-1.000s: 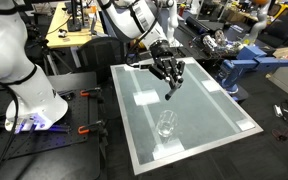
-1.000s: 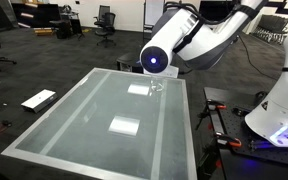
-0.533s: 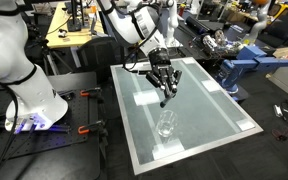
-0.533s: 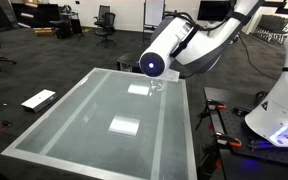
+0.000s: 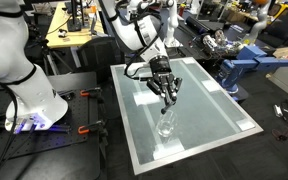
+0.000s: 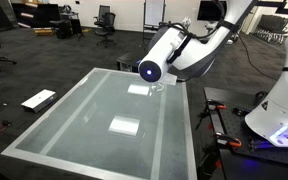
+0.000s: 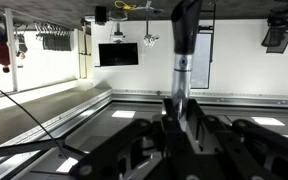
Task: Pick up the marker from the table and put it in the glass
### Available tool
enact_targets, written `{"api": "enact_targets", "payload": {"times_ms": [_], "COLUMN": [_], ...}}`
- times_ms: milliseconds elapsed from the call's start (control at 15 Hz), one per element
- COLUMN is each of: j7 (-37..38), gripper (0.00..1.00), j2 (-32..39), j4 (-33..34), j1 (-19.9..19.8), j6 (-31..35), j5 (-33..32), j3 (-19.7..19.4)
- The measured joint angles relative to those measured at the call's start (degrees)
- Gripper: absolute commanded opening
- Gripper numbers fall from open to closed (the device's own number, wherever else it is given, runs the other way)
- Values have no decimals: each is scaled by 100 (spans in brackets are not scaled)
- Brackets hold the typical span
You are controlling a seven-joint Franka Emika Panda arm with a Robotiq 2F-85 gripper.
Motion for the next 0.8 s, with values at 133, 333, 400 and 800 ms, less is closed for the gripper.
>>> {"api": "enact_targets", "payload": {"times_ms": [133,333,400,800], "j7": [0,-1,-1,-1], "gripper": [5,5,5,5], "j2": [43,75,88,270], "j4": [122,281,321,429], "j1": [-35,-90,-107,-169], "j6": [4,43,70,341], "j5": [-120,-305,-360,-397], "j3": [-6,-7,-7,-7]}}
